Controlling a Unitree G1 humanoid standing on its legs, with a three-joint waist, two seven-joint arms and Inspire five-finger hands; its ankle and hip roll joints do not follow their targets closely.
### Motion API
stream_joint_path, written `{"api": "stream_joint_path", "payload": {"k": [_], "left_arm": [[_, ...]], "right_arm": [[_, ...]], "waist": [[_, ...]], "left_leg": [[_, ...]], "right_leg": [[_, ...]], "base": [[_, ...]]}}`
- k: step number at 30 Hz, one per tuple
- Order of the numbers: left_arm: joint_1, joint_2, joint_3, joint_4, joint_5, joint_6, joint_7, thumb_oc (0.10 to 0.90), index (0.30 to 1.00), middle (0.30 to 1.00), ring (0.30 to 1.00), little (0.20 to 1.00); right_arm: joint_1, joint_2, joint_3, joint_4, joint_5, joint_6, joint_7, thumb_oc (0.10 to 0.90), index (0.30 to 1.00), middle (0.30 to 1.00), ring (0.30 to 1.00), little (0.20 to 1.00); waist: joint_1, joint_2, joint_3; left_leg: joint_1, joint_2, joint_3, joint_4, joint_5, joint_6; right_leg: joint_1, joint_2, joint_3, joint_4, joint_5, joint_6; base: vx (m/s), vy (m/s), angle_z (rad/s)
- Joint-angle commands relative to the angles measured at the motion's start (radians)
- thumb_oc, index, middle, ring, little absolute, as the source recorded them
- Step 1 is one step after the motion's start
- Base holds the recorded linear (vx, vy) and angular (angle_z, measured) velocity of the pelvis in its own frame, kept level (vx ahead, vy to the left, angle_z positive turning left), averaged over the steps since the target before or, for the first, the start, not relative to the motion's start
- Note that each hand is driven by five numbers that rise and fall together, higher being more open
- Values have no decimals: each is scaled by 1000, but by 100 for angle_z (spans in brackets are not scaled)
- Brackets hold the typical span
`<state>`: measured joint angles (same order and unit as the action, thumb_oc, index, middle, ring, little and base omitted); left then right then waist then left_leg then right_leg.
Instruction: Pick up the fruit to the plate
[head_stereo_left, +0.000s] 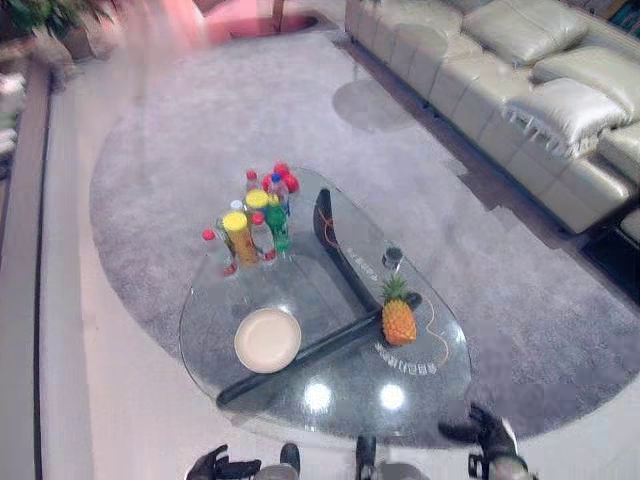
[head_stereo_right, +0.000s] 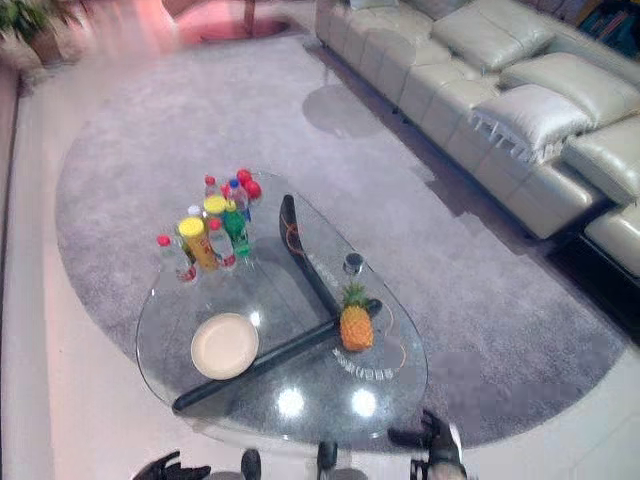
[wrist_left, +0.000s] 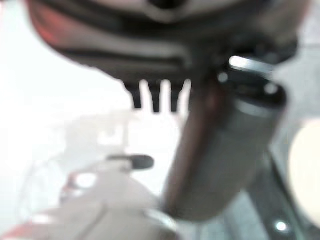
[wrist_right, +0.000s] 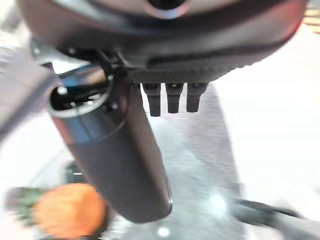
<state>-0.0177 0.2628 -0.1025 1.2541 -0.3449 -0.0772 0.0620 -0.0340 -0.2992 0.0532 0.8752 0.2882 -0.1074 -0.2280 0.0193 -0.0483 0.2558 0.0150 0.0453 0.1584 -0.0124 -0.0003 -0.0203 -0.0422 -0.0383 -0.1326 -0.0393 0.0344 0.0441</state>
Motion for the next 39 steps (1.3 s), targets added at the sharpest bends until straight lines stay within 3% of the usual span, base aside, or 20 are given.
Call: {"api": "stream_joint_path", "payload": {"k": [1, 5, 14, 21, 29, 39], "left_arm": [[6, 23, -8, 7, -52, -39, 29, 800, 900, 900, 900, 900], [9, 25, 1, -5, -72, -60, 27, 800, 900, 900, 900, 900], [-4, 29, -8, -48, -114, -126, 12, 800, 900, 900, 900, 900], [-26, 28, -53, -68, -157, -135, 12, 800, 900, 900, 900, 900], [-70, 23, -101, -109, -209, -128, 23, 800, 900, 900, 900, 900], [-78, 4, -135, -183, -236, -100, 44, 800, 900, 900, 900, 900]], "right_arm": [[-45, -74, 30, -216, 33, -52, -113, 800, 900, 900, 900, 900], [-37, -93, 9, -425, -14, -59, -159, 800, 900, 900, 900, 900], [-71, -119, -30, -629, -27, -107, -182, 800, 900, 900, 900, 900], [-162, -124, -14, -680, -8, -120, -230, 800, 900, 900, 900, 900], [-328, -127, 15, -688, 0, -69, -310, 800, 900, 900, 900, 900], [-438, -116, 36, -741, 15, -88, -344, 800, 900, 900, 900, 900]], "waist": [[-5, -21, 24], [-18, -26, 63], [-11, -23, 132], [5, -7, 193], [19, 11, 263], [28, 36, 264]], "left_leg": [[-48, -34, -8, 88, -63, 4], [-89, -34, -1, 126, -70, 8], [-180, -52, -11, 213, -88, 20], [-228, -64, -8, 239, -89, 28], [-300, -72, 2, 280, -90, 32], [-389, -87, 13, 302, -90, 39]], "right_leg": [[-34, -34, -4, 148, -45, 55], [-75, -32, -7, 183, -54, 56], [-142, -25, -6, 236, -67, 49], [-193, -25, -21, 265, -62, 49], [-256, -29, -33, 285, -53, 38], [-355, -37, -45, 317, -53, 32]], "base": [[-94, -11, -1], [-65, 4, 0], [-23, 9, 0], [-42, 25, 1], [-31, 36, 1], [14, 61, 2]]}}
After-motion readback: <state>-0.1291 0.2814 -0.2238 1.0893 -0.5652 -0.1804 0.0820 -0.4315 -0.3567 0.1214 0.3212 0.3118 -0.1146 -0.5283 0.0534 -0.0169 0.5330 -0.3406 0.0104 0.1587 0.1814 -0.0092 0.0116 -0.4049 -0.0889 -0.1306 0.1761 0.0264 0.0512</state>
